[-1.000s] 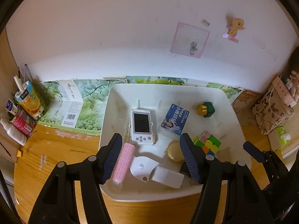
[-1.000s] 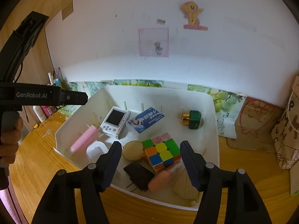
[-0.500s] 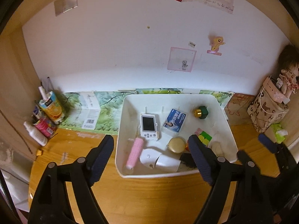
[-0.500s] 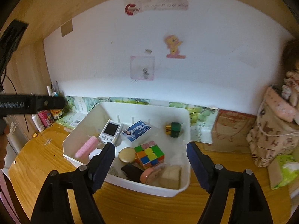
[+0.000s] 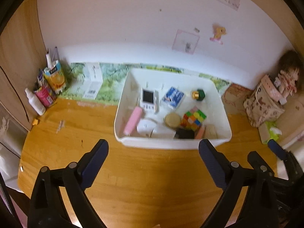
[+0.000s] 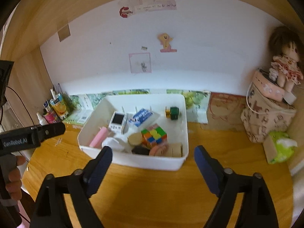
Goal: Organize rigid objects
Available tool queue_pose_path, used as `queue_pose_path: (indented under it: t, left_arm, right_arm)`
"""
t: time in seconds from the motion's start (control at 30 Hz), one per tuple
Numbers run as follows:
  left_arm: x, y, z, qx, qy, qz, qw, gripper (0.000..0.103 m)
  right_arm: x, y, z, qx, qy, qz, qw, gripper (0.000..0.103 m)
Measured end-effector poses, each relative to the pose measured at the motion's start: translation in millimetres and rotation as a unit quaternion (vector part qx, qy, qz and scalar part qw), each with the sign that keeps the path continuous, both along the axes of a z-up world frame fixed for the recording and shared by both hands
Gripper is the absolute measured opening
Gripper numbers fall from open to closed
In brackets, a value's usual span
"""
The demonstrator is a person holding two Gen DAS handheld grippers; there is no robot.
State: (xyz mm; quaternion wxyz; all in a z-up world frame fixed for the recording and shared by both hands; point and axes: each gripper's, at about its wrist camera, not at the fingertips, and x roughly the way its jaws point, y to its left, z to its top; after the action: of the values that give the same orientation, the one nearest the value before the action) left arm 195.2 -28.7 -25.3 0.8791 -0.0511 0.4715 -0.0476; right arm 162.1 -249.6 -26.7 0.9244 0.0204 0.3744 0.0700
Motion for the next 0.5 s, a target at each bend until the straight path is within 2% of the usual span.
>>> queue_pose_path:
  t: [0.03,0.07,0.23,0.33,0.4,0.5]
  left_arm:
    - [-4.4,1.2,-1.6,0.006,0.004,0.0,1.0,0.097]
    - [-9.0,3.8,-2.8,0.005,0.009,0.002,0.9999,0.097]
    - [-27.0,18.6,-4.7,-0.032,0.043,0.007,0.9985,0.099]
    - [-38.4,19.8,-2.8,-0.005,0.038,0.012,0.9992,0.099]
    - [-44.4,21.5,-1.7,-0.006,0.036,0.012,0.9993,0.099]
    - [-50.4,25.4,0.8,-0.014,0.039,0.018,0.999,0.099]
  right_arm:
    - [-5.3,2.3,1.2,-0.001,0.007,0.002,1.0,0.102]
    - [-9.8,4.1,2.0,-0.003,0.013,0.0,1.0,0.103]
    - [-28.0,14.4,0.2,-0.002,0.06,-0.014,0.998,0.103]
    - [-38.6,19.7,-2.8,-0.003,0.087,-0.018,0.996,0.103]
    - [-44.0,22.0,-4.4,-0.002,0.104,-0.025,0.994,0.103]
    - [-52.3,23.2,-5.5,0.025,0.116,-0.03,0.992,0.103]
